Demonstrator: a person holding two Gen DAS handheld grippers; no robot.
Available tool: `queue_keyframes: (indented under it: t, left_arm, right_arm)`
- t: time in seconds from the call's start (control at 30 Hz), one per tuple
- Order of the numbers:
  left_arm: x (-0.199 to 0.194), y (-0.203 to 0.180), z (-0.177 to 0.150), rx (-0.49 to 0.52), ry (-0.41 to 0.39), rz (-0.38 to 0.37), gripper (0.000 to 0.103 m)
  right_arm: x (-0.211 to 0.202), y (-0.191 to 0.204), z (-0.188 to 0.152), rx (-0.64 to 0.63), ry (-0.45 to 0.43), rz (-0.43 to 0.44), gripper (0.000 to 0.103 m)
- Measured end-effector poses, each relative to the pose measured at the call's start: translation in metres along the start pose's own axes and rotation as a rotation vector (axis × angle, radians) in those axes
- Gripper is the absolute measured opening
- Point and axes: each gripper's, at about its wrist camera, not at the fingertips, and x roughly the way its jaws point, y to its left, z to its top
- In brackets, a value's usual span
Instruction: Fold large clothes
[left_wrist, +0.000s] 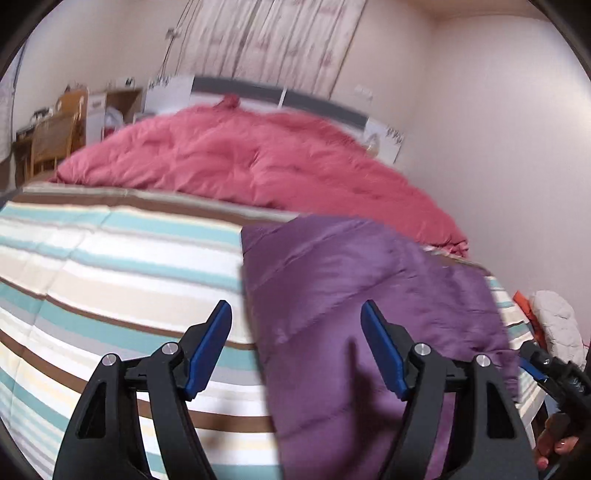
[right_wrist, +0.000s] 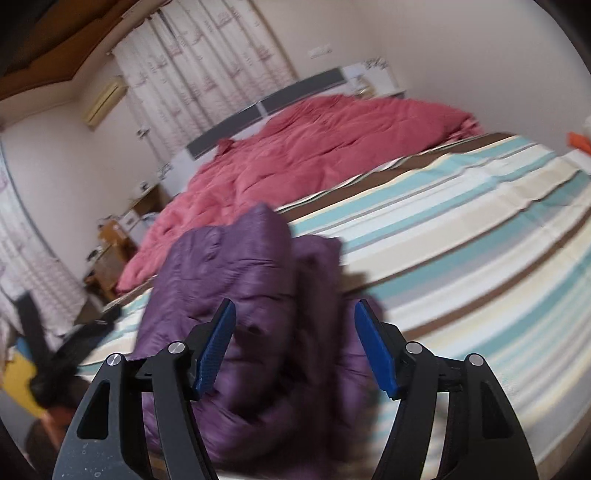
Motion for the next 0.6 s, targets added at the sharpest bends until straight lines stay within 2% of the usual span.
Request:
queue_keyframes:
  t: [0.07,0.13,0.17,0.27,0.43,0.5,0.6]
  left_arm:
    - [0.018,-0.011,-0.004,0.032,0.055,-0.018,0.063]
    - [0.026,-0.027,-0.014,0.091,0.068,-0.069,0.059]
    - [0.027,-0.036,-0.018,0.124,0.069,-0.086,0.058]
    - [0.027,-0.061,-0.03,0.22,0.06,-0.073,0.058]
    - [0.024,-0.096,-0.04,0.348,0.07,-0.086,0.058]
    - [0.026,-0.114,-0.05,0.429,0.074,-0.046,0.058]
    - [0.027,-0.128,-0.061,0.485,0.063,-0.009,0.058]
  right_arm:
    - [0.018,0.007,0.002,0.001,0.057,0.015,0.046]
    - [0.033,0.013,-0.001,-0.007,0.108,0.037,0.029]
    - [0.035,0.016,-0.003,-0.022,0.116,0.024,0.024]
    - [0.025,0.011,-0.008,-0.038,0.1,0.002,0.019]
    - [0.012,-0.018,-0.026,-0.034,0.116,-0.08,0.017]
    - [0.016,-0.027,-0.034,-0.044,0.13,-0.124,0.017]
    - [0.032,-0.036,-0.044,-0.04,0.149,-0.152,0.017]
